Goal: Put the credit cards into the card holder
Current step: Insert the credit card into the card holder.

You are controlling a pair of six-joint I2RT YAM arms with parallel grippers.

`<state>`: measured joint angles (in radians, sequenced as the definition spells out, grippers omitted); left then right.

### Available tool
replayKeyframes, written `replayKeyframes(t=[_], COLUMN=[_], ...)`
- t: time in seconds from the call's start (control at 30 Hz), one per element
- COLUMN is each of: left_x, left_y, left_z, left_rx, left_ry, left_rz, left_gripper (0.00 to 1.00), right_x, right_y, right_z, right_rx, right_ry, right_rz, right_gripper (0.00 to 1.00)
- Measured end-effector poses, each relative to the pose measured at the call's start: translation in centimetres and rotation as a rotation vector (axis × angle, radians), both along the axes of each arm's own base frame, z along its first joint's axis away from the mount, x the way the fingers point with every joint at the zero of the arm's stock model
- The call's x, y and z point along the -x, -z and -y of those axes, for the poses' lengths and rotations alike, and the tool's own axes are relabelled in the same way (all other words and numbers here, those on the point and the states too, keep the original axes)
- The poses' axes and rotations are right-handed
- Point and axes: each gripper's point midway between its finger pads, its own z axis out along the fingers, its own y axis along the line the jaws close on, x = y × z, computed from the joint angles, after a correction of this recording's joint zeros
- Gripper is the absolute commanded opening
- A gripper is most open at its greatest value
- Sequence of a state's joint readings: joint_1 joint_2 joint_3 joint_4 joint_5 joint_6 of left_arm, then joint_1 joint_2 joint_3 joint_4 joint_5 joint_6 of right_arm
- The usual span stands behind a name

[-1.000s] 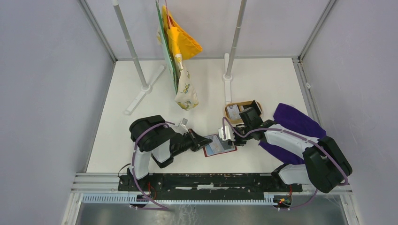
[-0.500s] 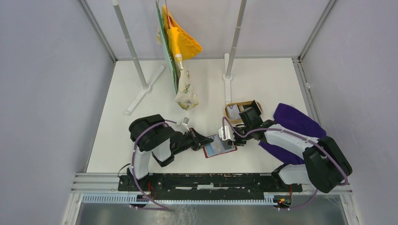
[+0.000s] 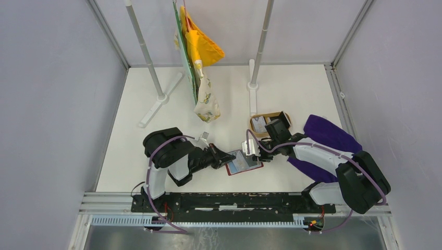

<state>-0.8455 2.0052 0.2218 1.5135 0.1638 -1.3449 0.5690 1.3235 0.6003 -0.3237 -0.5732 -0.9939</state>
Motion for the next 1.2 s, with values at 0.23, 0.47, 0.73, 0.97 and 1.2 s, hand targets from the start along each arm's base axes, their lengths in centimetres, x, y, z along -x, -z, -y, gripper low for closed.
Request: replayKeyframes(t=[0.23, 0.47, 0.73, 0.97, 1.2], left_x=[0.0, 0.0, 0.1, 0.0, -0.2], left_y=[0.0, -0.1, 0.1, 0.1, 0.1], left_z=[0.0, 0.0, 0.5, 0.8, 1.4], left_rx=[0.01, 0.015, 0.017, 0.027, 0.037], left_ry=[-0.005, -0.004, 0.018, 0.023, 0.039], left_rz=[-0.019, -0.022, -0.03, -0.04, -0.04], left_gripper=[0.02, 0.02, 0.02, 0.02, 0.04], right_x=[-0.1, -0.1, -0.2, -0.2, -0.2], right_y=[0.0, 0.0, 0.0, 0.0, -0.1], right_z=[-0.1, -0.1, -0.1, -0.1, -0.1], right_rx=[0.002, 0.002, 0.003, 0.004, 0.002], right_ry=[0.002, 0.004, 0.004, 0.005, 0.005], right_rz=[0.004, 0.007, 0.008, 0.009, 0.008], right_gripper=[0.42, 0.42, 0.42, 0.42, 0.44])
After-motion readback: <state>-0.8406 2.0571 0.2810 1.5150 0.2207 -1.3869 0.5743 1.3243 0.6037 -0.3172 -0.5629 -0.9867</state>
